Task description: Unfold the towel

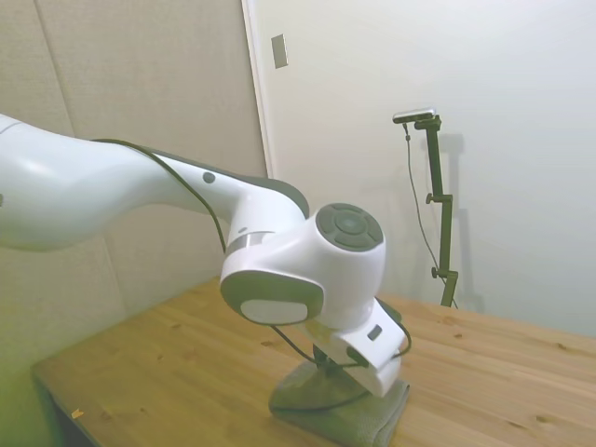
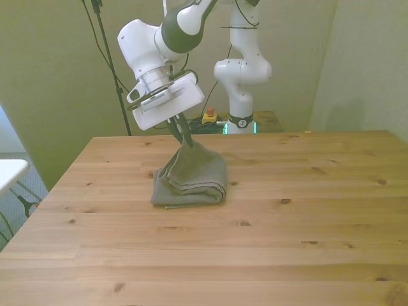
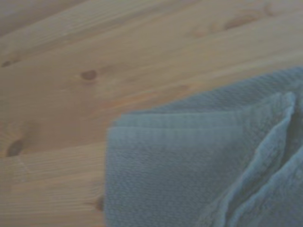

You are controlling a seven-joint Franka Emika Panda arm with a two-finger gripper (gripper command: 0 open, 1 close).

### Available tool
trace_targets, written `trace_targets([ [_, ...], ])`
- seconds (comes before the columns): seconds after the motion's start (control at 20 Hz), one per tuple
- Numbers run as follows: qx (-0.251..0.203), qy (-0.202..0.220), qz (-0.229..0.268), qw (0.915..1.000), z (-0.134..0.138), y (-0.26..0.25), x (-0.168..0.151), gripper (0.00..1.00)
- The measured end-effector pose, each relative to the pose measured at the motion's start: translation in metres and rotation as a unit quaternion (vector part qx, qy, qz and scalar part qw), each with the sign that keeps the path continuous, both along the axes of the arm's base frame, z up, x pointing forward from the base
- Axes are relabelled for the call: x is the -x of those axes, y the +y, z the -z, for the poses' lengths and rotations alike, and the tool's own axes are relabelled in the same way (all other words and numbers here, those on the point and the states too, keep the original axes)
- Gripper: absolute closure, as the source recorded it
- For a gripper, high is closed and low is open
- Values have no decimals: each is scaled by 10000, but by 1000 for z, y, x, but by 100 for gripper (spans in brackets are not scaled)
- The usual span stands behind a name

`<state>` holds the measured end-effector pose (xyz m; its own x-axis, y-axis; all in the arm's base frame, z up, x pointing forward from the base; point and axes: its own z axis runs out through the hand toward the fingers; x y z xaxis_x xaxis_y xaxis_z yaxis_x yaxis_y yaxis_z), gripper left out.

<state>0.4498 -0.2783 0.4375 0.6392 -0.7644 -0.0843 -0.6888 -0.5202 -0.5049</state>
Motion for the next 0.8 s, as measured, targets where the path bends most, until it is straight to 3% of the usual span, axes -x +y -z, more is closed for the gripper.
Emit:
trace_targets([
  [0.3, 81, -12, -426, 9991, -22, 73, -20, 100],
  [0.8, 612, -23, -1218, 9907, -27, 193, -29, 100],
])
